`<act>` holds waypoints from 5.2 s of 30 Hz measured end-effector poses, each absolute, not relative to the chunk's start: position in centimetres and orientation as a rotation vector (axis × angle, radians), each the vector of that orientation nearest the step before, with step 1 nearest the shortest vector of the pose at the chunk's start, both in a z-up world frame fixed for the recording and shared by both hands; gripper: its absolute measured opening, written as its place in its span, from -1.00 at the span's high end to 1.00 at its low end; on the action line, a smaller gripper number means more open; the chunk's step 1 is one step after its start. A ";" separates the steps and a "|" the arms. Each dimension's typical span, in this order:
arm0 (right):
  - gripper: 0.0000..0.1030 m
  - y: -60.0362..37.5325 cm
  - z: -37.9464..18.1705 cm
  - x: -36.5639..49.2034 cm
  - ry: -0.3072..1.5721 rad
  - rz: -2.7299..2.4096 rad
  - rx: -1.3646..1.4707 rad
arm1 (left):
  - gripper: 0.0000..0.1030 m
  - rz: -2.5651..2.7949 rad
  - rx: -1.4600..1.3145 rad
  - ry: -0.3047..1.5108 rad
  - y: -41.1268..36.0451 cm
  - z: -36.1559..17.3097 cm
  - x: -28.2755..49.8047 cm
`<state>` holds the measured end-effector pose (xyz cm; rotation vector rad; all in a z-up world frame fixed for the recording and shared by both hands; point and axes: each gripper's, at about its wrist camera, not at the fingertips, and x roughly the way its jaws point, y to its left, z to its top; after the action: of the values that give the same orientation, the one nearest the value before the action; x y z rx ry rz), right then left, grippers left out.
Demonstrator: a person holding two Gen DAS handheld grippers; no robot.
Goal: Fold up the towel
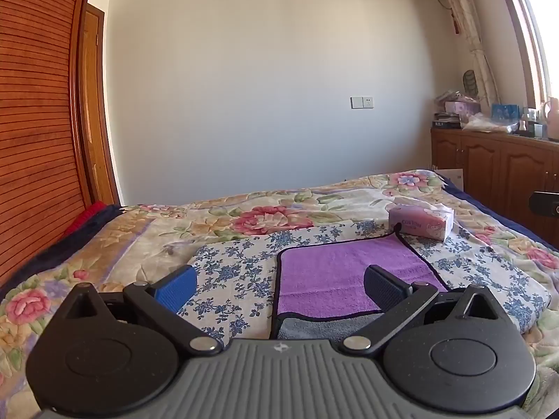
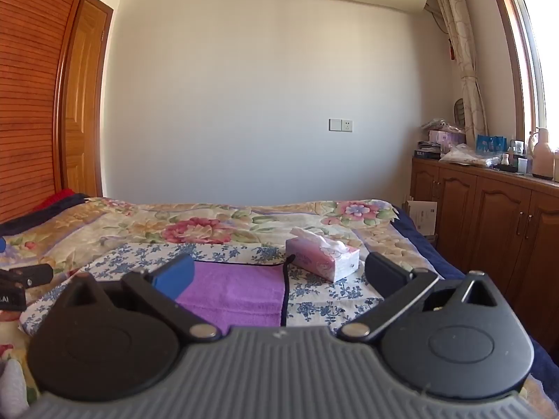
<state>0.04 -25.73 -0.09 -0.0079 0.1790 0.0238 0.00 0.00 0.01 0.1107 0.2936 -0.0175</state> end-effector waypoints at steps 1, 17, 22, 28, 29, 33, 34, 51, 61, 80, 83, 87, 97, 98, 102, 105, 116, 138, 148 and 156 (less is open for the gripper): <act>-1.00 -25.7 -0.1 0.0 0.179 0.024 -0.006 | -1.00 -0.017 0.110 0.297 0.0 0.0 0.0; -1.00 -25.7 -0.1 0.1 0.182 0.024 -0.008 | -1.00 -0.014 0.117 0.293 0.0 0.0 0.0; -1.00 -25.7 -0.1 0.1 0.183 0.026 -0.009 | -1.00 -0.014 0.117 0.293 0.0 0.0 0.0; -1.00 -25.6 -0.1 0.1 0.183 0.025 -0.010 | -1.00 -0.014 0.117 0.293 0.0 0.0 0.0; -1.00 -25.6 -0.1 0.1 0.183 0.025 -0.010 | -1.00 -0.014 0.117 0.293 0.0 0.0 0.0; -1.00 -25.6 -0.1 0.1 0.184 0.025 -0.010 | -1.00 -0.014 0.116 0.293 0.0 0.0 0.0; -1.00 -25.5 -0.1 0.1 0.184 0.025 -0.010 | -1.00 -0.014 0.116 0.293 0.0 0.0 0.0; -1.00 -25.4 0.0 0.1 0.185 0.024 -0.012 | -1.00 -0.014 0.115 0.294 0.0 0.0 0.0; -1.00 -25.4 0.0 0.1 0.186 0.024 -0.012 | -1.00 -0.014 0.116 0.295 0.0 0.0 0.0; -1.00 -25.4 0.0 0.2 0.187 0.025 -0.012 | -1.00 -0.014 0.116 0.295 0.0 0.0 0.1; -1.00 -25.4 0.0 0.2 0.187 0.024 -0.012 | -1.00 -0.014 0.116 0.296 0.0 0.0 0.1; -1.00 -25.4 0.0 0.1 0.187 0.025 -0.012 | -1.00 -0.014 0.116 0.296 0.0 0.0 0.1; -1.00 -25.5 0.0 0.4 0.193 0.025 -0.013 | -1.00 -0.014 0.116 0.297 0.0 0.0 0.1; -1.00 -25.3 0.1 0.3 0.196 0.026 -0.012 | -1.00 -0.014 0.117 0.297 0.0 0.0 0.1; -1.00 -25.0 -0.2 0.6 0.212 0.030 -0.015 | -1.00 -0.015 0.124 0.311 -0.1 -0.3 0.2; -1.00 -25.1 -0.3 0.6 0.227 0.034 -0.014 | -1.00 -0.016 0.126 0.330 -0.1 -0.9 0.5; -1.00 -24.7 -0.9 1.9 0.297 0.056 -0.019 | -1.00 -0.030 0.162 0.375 -0.9 -1.5 1.6; -1.00 -23.9 -2.2 6.5 0.396 0.127 -0.099 | -1.00 -0.074 0.167 0.499 -1.2 -3.3 7.2; -1.00 -24.0 -3.2 9.0 0.464 0.173 -0.107 | -1.00 -0.098 0.169 0.563 -0.8 -4.7 10.6; -1.00 -24.2 -4.3 11.0 0.525 0.198 -0.120 | -0.99 -0.100 0.173 0.599 0.0 -5.9 13.2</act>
<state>11.02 -24.15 -4.27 -0.1201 0.5249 0.1975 13.16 -0.01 -5.88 0.1726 0.5989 -0.0999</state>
